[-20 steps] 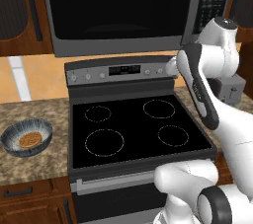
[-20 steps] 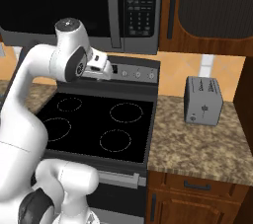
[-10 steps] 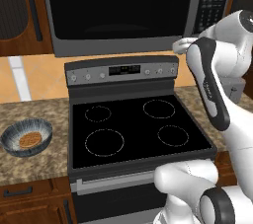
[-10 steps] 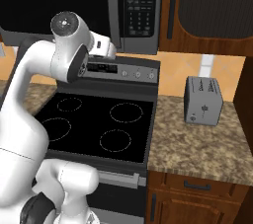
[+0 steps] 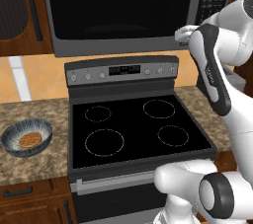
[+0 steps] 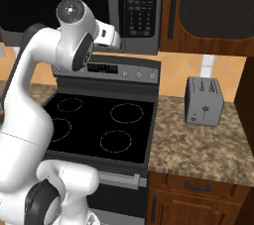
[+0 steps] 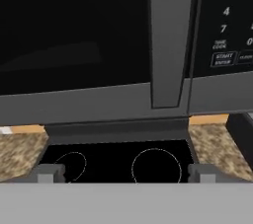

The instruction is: Open the microwave, place the bowl with waffle inside the microwave, then close the microwave door and turn it on.

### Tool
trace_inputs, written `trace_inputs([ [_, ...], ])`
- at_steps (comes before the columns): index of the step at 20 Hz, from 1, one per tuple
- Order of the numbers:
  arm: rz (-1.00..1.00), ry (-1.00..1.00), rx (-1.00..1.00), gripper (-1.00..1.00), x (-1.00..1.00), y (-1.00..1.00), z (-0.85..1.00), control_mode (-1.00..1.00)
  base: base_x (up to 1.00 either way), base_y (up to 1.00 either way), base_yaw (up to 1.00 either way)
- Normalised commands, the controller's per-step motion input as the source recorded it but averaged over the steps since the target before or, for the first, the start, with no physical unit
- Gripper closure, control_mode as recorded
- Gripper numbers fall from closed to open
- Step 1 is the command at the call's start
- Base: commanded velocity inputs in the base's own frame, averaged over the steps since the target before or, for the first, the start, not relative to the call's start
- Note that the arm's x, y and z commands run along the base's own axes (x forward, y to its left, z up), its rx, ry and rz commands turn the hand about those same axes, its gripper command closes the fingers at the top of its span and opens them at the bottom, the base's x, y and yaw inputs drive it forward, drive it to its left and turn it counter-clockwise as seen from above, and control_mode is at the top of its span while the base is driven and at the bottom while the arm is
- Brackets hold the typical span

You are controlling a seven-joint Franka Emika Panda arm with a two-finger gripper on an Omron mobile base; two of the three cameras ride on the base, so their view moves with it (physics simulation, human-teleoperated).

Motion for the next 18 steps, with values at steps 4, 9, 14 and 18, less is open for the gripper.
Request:
trace_inputs([
  [4,0.0,-0.01,0.02,-1.0,0.39,-0.24,0.7,-1.0,0.0,0.0,0.0],
  [9,0.0,0.0,0.0,-1.0,0.31,-0.36,0.57,-1.0,0.0,0.0,0.0],
  [14,0.0,-0.02,0.0,-1.0,0.37,-0.22,0.12,-1.0,0.0,0.0,0.0],
  [18,0.0,-0.2,0.0,-1.0,0.29,0.01,-0.04,-1.0,0.0,0.0,0.0],
])
